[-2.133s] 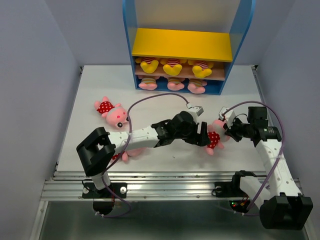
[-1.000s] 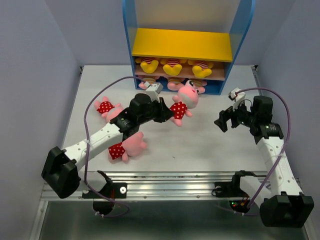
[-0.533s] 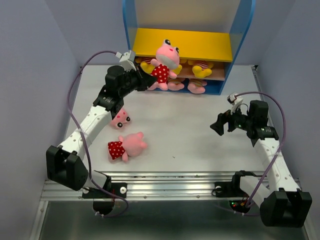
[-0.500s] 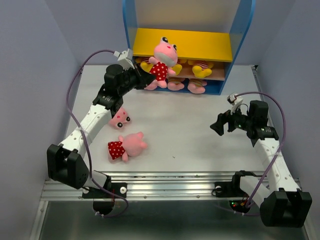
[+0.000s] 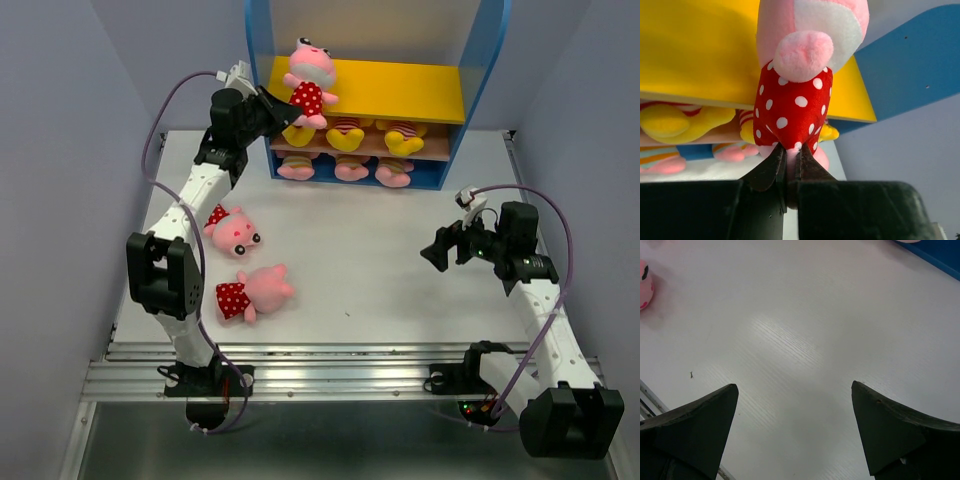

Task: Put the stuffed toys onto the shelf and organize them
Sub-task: Place the stuffed toy onto shelf

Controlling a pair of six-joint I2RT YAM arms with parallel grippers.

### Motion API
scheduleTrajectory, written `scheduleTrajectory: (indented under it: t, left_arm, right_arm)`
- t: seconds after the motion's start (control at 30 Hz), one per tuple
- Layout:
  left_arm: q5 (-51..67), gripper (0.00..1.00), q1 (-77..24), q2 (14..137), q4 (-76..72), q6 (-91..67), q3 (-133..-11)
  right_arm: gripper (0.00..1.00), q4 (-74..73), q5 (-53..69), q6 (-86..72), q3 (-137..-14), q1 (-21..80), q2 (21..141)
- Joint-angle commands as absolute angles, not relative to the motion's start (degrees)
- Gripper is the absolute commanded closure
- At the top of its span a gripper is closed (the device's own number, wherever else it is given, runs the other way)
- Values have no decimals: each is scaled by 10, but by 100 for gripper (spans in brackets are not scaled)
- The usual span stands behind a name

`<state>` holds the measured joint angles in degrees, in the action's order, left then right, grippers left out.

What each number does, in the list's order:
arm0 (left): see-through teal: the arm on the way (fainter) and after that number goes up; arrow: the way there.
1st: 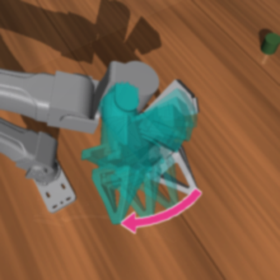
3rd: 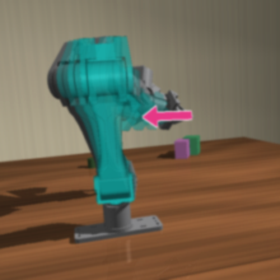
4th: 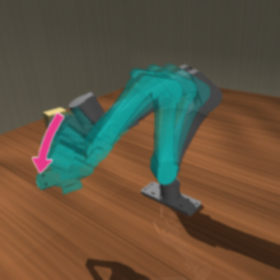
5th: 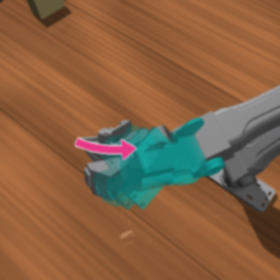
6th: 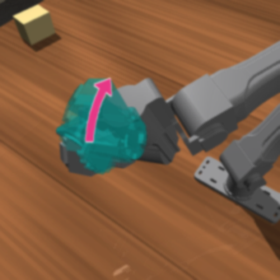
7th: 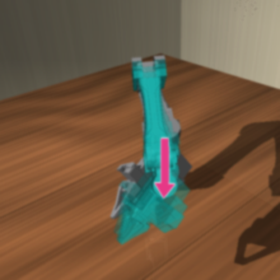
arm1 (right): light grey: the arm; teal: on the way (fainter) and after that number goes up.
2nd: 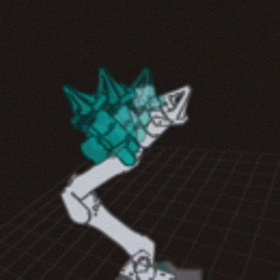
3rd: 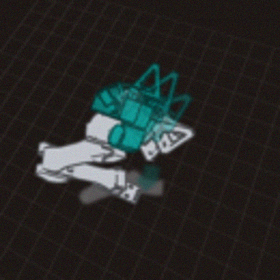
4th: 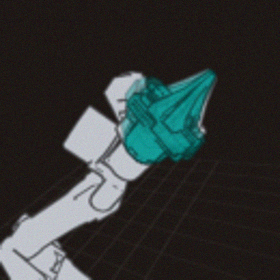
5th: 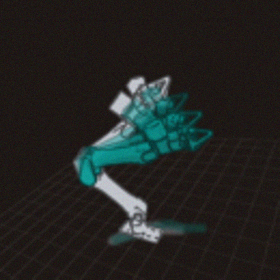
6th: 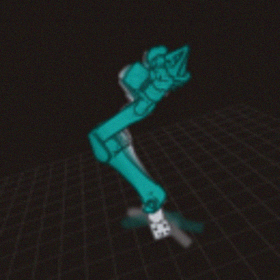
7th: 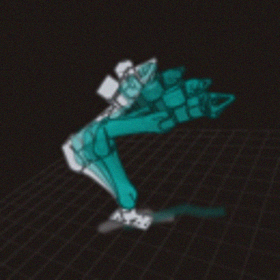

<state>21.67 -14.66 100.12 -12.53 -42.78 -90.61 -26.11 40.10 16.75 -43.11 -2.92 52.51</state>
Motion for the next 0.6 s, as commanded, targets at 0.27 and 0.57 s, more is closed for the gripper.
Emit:
scheduleTrajectory:
  t: [0.27,0.57]
  left_arm:
    - [248,97,-105,1077,-142,-501,-1034]
    - [244,84,-98,1133,-121,-516,-1104]
  right_arm:
    - [0,-234,402,172,-427,-26,518]
    - [0,-236,398,176,-427,-26,522]
